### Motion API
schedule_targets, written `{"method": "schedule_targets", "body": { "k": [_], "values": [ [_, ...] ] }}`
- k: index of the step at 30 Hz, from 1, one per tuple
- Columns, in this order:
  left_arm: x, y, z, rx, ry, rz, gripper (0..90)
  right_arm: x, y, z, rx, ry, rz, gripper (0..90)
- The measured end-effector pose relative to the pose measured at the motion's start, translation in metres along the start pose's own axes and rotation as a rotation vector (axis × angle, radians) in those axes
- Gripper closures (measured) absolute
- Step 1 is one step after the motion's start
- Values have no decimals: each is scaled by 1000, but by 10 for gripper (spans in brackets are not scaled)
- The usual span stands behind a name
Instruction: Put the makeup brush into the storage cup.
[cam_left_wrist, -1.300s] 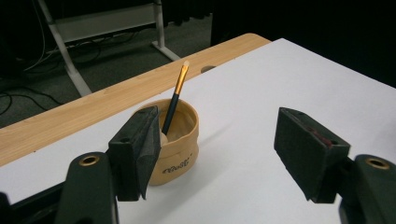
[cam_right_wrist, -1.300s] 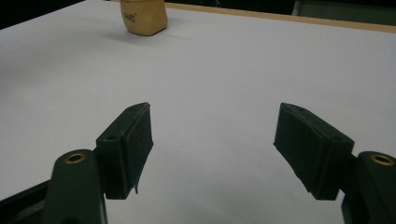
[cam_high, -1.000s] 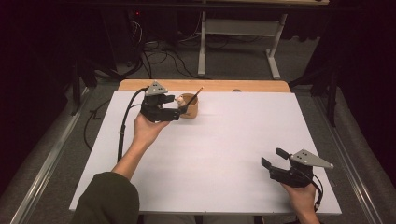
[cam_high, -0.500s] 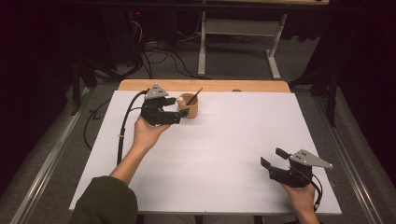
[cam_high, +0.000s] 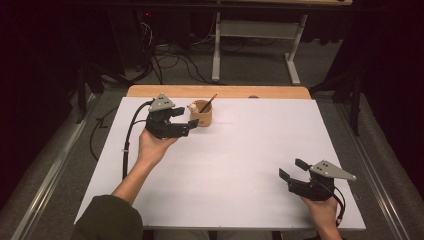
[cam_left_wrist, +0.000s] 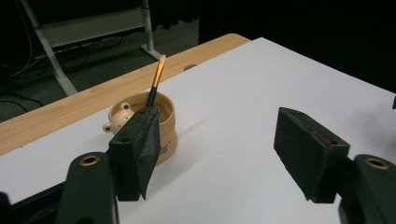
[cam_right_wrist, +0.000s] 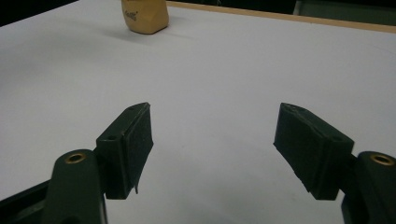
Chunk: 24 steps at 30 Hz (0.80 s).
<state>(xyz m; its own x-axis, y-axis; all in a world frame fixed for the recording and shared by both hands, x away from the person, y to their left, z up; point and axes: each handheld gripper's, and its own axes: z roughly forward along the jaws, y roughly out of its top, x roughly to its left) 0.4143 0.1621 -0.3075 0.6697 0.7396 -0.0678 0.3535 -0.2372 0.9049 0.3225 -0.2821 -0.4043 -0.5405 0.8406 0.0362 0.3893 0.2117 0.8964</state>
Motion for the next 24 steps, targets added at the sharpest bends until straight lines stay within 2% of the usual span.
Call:
{"method": "schedule_targets", "body": {
  "k": [24],
  "values": [
    [-10,-11,-12,-8,-6,20,325,0,0,0,1,0,3,296]
  ]
}}
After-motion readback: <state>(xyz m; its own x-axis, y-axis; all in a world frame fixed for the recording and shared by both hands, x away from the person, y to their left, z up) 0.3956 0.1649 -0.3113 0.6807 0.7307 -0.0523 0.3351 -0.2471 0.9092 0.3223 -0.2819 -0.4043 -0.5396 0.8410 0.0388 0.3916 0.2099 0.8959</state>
